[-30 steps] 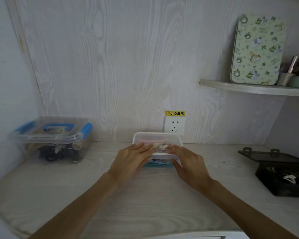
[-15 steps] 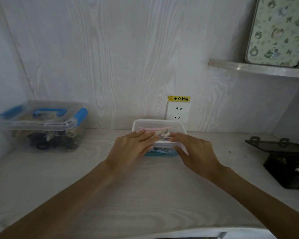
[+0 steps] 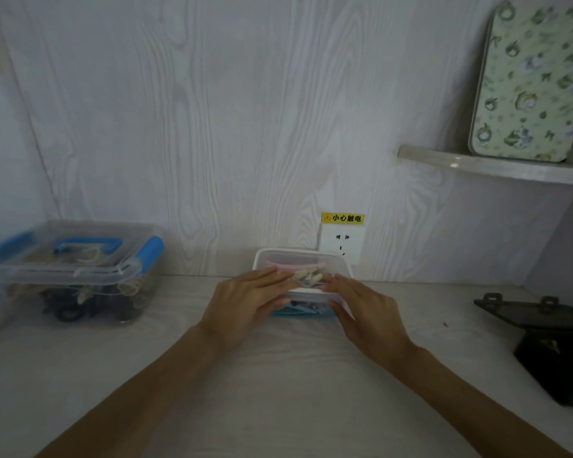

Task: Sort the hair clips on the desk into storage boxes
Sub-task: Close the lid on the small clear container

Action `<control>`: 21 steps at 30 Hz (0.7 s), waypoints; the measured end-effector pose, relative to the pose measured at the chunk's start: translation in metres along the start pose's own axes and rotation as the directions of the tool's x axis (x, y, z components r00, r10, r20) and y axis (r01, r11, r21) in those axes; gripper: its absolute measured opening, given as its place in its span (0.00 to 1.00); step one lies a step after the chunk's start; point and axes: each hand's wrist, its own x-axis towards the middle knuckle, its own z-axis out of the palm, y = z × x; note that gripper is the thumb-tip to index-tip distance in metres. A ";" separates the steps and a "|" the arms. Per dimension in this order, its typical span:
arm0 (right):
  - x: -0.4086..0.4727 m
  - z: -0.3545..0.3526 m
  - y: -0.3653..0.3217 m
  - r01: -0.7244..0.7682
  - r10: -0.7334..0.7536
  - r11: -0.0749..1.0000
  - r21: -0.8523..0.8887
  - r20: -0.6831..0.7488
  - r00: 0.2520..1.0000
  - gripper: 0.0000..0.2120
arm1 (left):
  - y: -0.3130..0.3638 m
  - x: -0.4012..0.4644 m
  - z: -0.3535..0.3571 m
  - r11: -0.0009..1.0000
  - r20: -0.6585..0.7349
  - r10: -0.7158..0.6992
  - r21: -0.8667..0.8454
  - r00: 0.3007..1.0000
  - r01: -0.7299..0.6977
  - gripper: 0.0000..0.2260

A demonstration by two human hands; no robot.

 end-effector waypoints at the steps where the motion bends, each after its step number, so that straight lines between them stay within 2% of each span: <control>1: -0.002 0.000 0.000 -0.029 0.028 0.999 0.037 0.021 0.999 0.19 | 0.003 -0.001 0.000 1.000 0.007 -0.017 -0.013 1.000 0.017 0.17; 3: -0.006 0.001 0.000 -0.061 0.045 0.980 0.189 0.088 0.995 0.19 | 0.012 -0.004 -0.003 0.986 0.051 -0.105 -0.128 0.993 0.111 0.17; 5: -0.007 -0.002 0.001 -0.110 0.041 0.931 0.347 0.201 0.979 0.21 | 0.018 -0.005 -0.002 0.940 0.142 -0.210 -0.244 0.967 0.239 0.21; 6: -0.006 -0.004 0.000 -0.182 0.086 0.900 0.396 0.249 0.965 0.22 | 0.021 -0.005 0.000 0.913 0.196 -0.262 -0.268 0.945 0.308 0.25; 7: -0.003 -0.009 -0.002 -0.306 0.198 0.851 0.426 0.280 0.939 0.23 | 0.025 -0.005 -0.003 0.871 0.211 -0.343 -0.294 0.915 0.394 0.29; 8: 0.000 -0.012 -0.002 -0.485 0.364 0.750 0.449 0.332 0.870 0.24 | 0.027 -0.003 -0.005 0.788 0.189 -0.457 -0.368 0.869 0.494 0.31; 9: 0.006 -0.020 -0.002 -0.675 0.516 0.566 0.473 0.436 0.738 0.24 | 0.030 0.001 -0.011 0.645 0.178 -0.594 -0.479 0.785 0.596 0.30; 10: 0.012 -0.025 -0.003 -0.812 0.581 0.315 0.492 0.577 0.575 0.24 | 0.035 0.007 -0.019 0.436 0.246 -0.710 -0.583 0.660 0.686 0.28; 11: 0.016 -0.031 -0.004 -0.863 0.546 0.068 0.500 0.705 0.452 0.24 | 0.040 0.013 -0.026 0.210 0.377 -0.750 -0.642 0.543 0.737 0.25; 12: 0.018 -0.033 -0.005 -0.860 0.491 -0.104 0.499 0.778 0.392 0.23 | 0.043 0.017 -0.030 0.065 0.481 -0.737 -0.648 0.474 0.759 0.22; 13: 0.020 -0.034 -0.008 -0.847 0.470 -0.167 0.504 0.796 0.381 0.20 | 0.047 0.020 -0.034 0.011 0.532 -0.722 -0.630 0.442 0.777 0.19; 14: 0.021 -0.035 -0.013 -0.852 0.480 -0.143 0.503 0.788 0.385 0.16 | 0.051 0.019 -0.039 0.002 0.537 -0.723 -0.628 0.435 0.778 0.17; 17: 0.023 -0.036 -0.029 -0.855 0.580 0.016 0.518 0.692 0.430 0.15 | 0.055 0.010 -0.051 0.069 0.463 -0.753 -0.650 0.467 0.756 0.12; 21: 0.039 -0.047 -0.053 -0.790 0.553 0.005 0.612 0.657 0.513 0.13 | 0.042 -0.001 -0.091 0.210 0.325 -0.793 -0.648 0.516 0.732 0.14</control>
